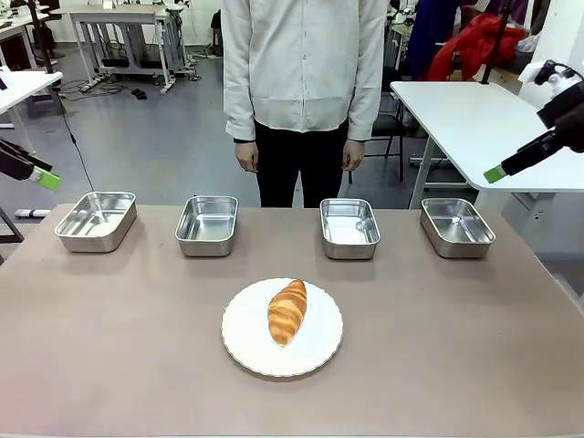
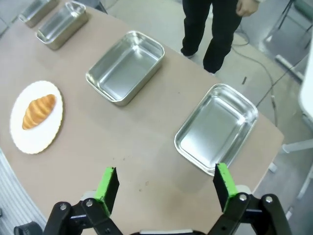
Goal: Place the bread in the container.
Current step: Place the Butter Roll into the Airtight Container indicated by the human.
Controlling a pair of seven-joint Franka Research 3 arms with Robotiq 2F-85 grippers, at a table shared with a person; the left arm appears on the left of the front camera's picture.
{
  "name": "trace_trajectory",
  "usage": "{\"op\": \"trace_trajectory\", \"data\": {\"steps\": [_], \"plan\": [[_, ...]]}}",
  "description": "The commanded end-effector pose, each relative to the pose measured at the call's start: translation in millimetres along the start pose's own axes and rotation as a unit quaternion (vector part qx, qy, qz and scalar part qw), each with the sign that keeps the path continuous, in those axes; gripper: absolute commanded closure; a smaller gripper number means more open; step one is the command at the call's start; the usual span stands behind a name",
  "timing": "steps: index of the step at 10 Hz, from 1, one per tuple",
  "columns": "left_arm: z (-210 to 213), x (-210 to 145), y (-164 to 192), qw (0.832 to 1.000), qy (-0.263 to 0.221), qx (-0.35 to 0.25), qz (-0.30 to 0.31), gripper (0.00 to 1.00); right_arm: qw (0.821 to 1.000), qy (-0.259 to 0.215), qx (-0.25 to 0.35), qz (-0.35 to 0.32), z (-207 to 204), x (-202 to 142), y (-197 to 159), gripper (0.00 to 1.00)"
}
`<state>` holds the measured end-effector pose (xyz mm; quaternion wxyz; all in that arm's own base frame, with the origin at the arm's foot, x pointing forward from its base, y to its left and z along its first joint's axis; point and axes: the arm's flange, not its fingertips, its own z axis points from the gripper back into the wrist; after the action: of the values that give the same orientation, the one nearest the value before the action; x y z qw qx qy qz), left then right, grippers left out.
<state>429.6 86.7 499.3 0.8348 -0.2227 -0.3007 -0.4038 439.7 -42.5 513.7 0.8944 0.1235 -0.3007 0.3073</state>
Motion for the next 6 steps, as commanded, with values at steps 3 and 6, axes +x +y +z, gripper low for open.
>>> {"op": "trace_trajectory", "data": {"steps": [3, 6], "plan": [[61.5, -25.7, 24.0, 0.995, -0.095, -0.013, 0.011, 0.00, 0.996, -0.062, 0.061, -0.005, 47.9, -8.6, -61.6, 0.00], [83.6, -36.5, 24.1, 0.988, -0.152, 0.004, 0.025, 0.00, 0.993, -0.086, 0.079, -0.017, 58.5, -13.4, -78.5, 0.00]]}}
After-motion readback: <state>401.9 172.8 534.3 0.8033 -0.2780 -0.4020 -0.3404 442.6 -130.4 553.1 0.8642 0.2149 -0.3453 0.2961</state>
